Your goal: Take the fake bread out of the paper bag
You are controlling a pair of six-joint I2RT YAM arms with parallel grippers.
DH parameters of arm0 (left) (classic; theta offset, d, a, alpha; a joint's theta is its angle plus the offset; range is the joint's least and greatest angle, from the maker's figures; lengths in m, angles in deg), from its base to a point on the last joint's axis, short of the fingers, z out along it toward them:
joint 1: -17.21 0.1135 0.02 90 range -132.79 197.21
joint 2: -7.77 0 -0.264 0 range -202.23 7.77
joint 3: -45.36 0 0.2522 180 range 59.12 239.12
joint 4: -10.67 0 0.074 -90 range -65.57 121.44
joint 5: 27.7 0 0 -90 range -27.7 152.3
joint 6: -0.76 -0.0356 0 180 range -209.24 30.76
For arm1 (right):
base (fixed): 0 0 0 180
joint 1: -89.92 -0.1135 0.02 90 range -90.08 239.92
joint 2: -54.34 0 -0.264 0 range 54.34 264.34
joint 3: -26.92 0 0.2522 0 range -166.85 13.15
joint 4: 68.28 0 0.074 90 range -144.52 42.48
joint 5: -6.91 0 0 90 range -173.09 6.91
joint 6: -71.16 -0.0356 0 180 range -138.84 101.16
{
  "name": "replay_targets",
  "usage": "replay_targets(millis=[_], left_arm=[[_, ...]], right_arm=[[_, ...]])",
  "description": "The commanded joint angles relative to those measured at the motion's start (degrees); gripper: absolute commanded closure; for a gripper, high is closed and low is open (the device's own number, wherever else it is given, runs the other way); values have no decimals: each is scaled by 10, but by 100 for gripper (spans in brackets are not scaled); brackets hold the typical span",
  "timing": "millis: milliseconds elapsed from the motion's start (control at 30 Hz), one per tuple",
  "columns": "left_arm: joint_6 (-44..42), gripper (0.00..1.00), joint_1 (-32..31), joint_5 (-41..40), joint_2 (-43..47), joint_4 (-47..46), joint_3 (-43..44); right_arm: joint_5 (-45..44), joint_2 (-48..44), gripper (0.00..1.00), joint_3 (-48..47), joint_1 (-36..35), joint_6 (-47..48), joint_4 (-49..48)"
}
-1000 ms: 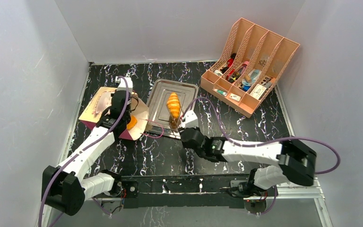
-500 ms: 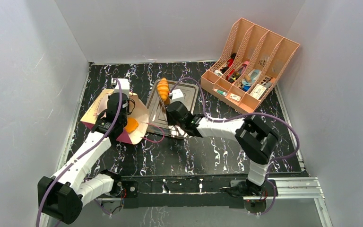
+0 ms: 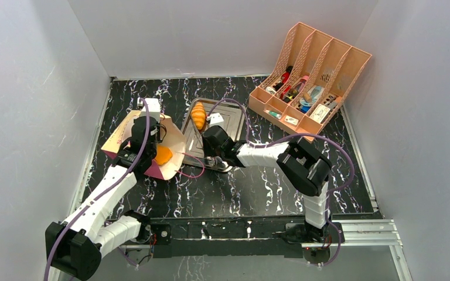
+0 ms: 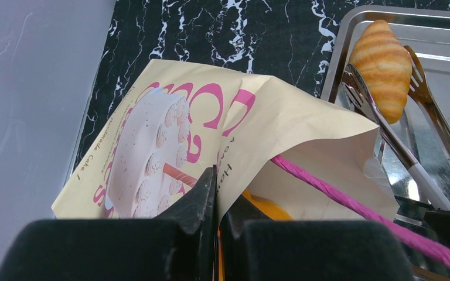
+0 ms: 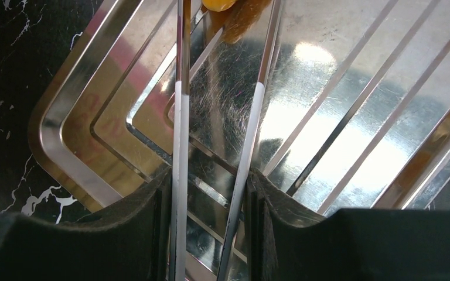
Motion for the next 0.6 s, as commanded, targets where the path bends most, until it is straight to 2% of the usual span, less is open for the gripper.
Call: replay_targets(millis=[0, 233, 567], left_arm=[[4, 100, 1, 3, 19, -17, -3], [5, 100, 1, 2, 18, -19, -5], [4, 100, 1, 1, 14, -14, 1]], right_arm=[[5, -20, 62, -6, 2, -12, -40], [7, -25, 55, 15, 3, -17, -38], [6, -50, 54, 35, 3, -16, -35]])
